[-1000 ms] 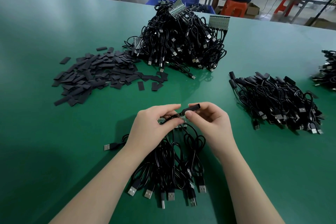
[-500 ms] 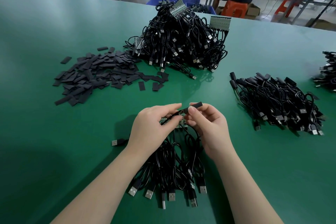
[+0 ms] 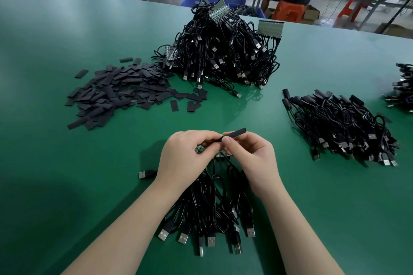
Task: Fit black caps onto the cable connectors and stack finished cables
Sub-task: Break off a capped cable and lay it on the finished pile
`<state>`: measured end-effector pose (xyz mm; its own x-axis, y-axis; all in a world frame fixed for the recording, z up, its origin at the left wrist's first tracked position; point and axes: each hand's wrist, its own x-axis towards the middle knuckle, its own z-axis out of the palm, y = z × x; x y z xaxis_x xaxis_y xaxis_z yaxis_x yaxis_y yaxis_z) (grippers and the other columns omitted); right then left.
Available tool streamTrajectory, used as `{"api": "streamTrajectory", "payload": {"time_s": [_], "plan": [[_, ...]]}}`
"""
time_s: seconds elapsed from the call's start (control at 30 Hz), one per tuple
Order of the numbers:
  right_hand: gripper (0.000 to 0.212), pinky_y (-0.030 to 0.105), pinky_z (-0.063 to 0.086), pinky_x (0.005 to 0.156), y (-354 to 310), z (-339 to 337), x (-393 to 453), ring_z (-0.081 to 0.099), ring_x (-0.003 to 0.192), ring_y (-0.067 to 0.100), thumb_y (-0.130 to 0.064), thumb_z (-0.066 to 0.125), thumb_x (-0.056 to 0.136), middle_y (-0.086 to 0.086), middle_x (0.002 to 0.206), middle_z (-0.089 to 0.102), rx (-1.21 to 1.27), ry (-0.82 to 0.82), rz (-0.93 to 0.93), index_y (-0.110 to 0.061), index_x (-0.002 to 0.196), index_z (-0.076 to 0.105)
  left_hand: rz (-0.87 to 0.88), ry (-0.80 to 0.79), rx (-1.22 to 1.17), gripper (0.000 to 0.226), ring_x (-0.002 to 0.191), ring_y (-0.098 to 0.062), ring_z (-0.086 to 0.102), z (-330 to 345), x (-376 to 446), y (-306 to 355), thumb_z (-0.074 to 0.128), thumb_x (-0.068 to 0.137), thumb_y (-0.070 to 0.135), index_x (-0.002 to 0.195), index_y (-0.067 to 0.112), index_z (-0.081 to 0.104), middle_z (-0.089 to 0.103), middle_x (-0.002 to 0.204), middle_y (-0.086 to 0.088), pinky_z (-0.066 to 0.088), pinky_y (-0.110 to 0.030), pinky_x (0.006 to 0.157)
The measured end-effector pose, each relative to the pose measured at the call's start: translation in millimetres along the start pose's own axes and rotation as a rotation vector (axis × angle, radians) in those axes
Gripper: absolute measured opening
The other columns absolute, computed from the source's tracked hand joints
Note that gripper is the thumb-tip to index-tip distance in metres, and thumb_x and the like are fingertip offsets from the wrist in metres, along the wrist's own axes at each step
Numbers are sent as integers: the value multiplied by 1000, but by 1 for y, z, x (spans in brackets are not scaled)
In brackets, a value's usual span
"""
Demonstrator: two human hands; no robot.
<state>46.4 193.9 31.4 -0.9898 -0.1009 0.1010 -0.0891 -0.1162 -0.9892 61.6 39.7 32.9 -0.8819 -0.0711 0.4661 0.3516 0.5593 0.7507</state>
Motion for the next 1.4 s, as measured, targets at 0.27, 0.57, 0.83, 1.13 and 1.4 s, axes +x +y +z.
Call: {"api": "streamTrajectory", "payload": {"time_s": [0.27,0.57,0.83,1.13,1.4], "plan": [[15,19,53,72,3,7,-4,67,75,9,-10,73,86,-3,77,74,1,66,-34,-23,81,78,4,44,-29,13,81,0,65,1,-1,4,70,79,27,89,30,78,72,88,22,54,-40,80],[2,19,52,71,1,5,-2,67,76,7,-24,75,78,-2,79,75,-24,-7,9,-25,79,78,111,117,92,15,88,-3,63,0,-4,-1,72,78,19,91,20,80,75,86,11,53,-36,79],[14,17,52,73,-2,6,-3,65,73,4,-22,73,80,-8,81,74,43,17,13,-30,89,79,49,85,46,16,84,-2,66,2,-1,2,70,79,25,92,24,79,74,88,15,54,-40,81],[24,16,53,72,-6,7,-2,69,75,3,-6,71,87,-5,79,75,35,33,21,-27,81,80,93,113,73,19,81,-5,63,3,-3,-2,73,78,23,97,23,79,75,87,12,48,-28,80],[45,18,52,74,-5,9,-5,66,78,6,-9,74,86,-9,93,74,-101,152,-119,-40,117,65,3,113,-2,19,89,-4,67,3,0,-2,76,81,23,99,30,78,65,88,33,55,-35,82]]}}
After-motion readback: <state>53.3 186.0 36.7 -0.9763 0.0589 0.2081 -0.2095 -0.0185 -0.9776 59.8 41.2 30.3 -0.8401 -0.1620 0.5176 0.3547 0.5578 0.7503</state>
